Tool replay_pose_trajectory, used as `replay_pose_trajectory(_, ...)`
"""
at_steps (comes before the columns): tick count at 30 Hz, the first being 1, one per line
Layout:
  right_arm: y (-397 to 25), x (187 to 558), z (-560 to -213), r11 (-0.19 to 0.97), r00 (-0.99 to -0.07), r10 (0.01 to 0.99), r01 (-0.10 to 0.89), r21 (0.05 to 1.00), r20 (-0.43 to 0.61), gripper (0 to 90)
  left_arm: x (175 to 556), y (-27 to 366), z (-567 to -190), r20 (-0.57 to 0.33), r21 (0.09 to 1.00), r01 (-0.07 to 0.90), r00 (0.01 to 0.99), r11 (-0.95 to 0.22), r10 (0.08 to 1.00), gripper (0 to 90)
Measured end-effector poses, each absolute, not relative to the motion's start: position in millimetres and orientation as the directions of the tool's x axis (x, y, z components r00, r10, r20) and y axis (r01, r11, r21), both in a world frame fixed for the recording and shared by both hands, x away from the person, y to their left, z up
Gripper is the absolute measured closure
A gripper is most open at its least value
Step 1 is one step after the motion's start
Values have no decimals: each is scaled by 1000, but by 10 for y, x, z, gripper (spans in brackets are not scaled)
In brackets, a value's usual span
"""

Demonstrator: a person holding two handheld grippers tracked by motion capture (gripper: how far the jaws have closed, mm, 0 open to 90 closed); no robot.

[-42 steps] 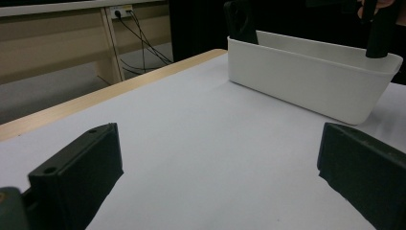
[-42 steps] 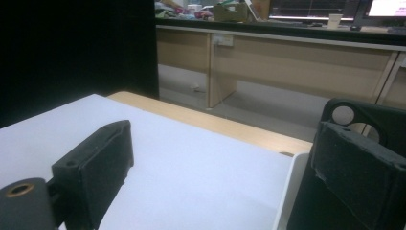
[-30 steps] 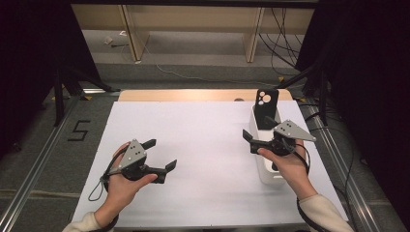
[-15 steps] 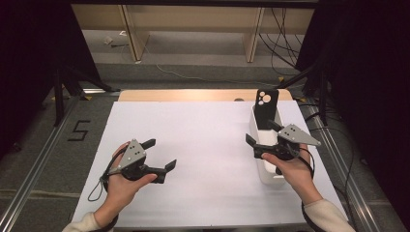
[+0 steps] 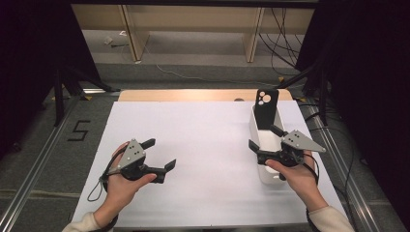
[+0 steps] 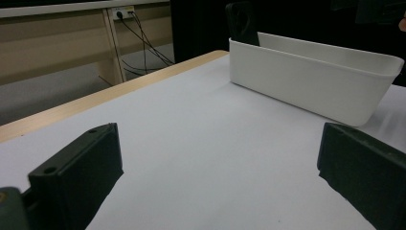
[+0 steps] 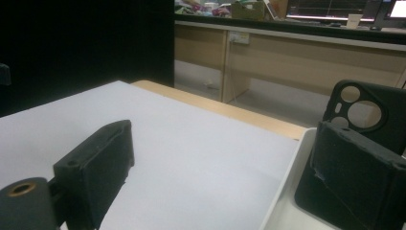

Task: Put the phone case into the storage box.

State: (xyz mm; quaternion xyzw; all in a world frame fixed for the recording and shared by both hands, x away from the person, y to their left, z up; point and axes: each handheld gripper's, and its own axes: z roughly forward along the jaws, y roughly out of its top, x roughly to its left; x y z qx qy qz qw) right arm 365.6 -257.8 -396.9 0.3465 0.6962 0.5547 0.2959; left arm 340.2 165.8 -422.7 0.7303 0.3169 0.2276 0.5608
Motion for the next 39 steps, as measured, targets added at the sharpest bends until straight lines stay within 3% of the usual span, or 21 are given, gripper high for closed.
replay_pose_trajectory(39,-2719,3422,-4153,173,-595,803,162,972,-44,94,3403,1673,-4224,-22,963,208,693,-170,721,11)
